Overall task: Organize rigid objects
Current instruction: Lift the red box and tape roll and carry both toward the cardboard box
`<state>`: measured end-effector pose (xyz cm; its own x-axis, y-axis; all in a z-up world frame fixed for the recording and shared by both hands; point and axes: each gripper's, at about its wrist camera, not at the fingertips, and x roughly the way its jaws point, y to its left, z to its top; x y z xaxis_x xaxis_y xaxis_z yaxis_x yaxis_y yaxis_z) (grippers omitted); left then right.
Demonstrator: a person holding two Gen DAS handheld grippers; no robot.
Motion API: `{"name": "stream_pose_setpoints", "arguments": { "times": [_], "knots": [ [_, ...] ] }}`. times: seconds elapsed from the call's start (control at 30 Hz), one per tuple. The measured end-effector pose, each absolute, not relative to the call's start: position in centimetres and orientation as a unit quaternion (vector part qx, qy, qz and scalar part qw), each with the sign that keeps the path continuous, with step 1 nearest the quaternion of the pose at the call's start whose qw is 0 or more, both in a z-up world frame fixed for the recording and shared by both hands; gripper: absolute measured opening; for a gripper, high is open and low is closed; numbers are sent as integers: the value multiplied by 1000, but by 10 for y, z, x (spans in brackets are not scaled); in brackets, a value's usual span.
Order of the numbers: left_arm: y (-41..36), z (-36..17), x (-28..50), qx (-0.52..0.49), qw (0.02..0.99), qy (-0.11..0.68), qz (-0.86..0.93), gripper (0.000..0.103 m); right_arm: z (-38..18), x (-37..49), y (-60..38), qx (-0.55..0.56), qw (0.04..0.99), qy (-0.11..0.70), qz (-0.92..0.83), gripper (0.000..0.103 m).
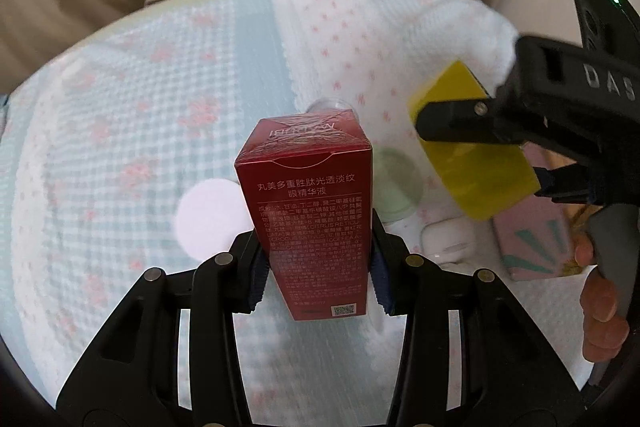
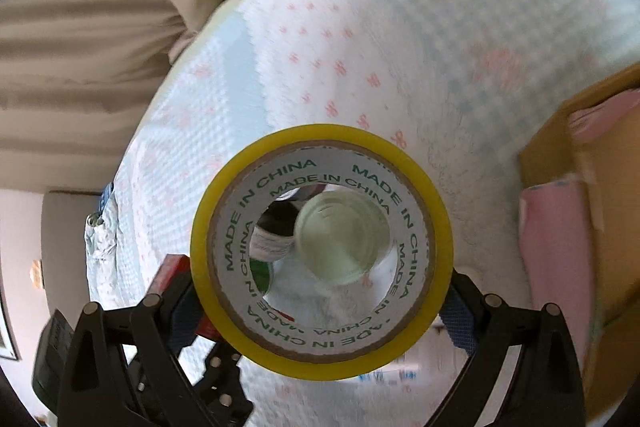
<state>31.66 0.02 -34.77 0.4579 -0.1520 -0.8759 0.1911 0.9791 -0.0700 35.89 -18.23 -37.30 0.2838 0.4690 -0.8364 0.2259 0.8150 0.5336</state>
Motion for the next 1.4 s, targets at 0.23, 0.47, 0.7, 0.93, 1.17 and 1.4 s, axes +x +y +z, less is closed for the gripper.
{"name": "stream_pose_setpoints", "arguments": {
  "times": [0.23,0.47,0.7,0.93,1.17,1.4],
  "knots": [
    [8,-260,283,11,870,480,-112,39,-288,317,-187,270,779,559,93,96],
    [-4,-187,250,5,880,456,-132,39,-209,269,-214,246,807,529,88,96],
    [-44,-155,219,-6,881,448,-151,39,-167,235,-270,198,836,507,63,96],
    [-112,-148,219,-25,877,454,-154,39,-158,219,-336,144,844,514,62,96],
    [-182,-179,241,-35,861,482,-159,39,-179,224,-391,66,842,530,77,96],
    [-239,-243,275,-31,834,528,-156,39,-235,244,-424,-6,822,561,98,96]
  ]
}}
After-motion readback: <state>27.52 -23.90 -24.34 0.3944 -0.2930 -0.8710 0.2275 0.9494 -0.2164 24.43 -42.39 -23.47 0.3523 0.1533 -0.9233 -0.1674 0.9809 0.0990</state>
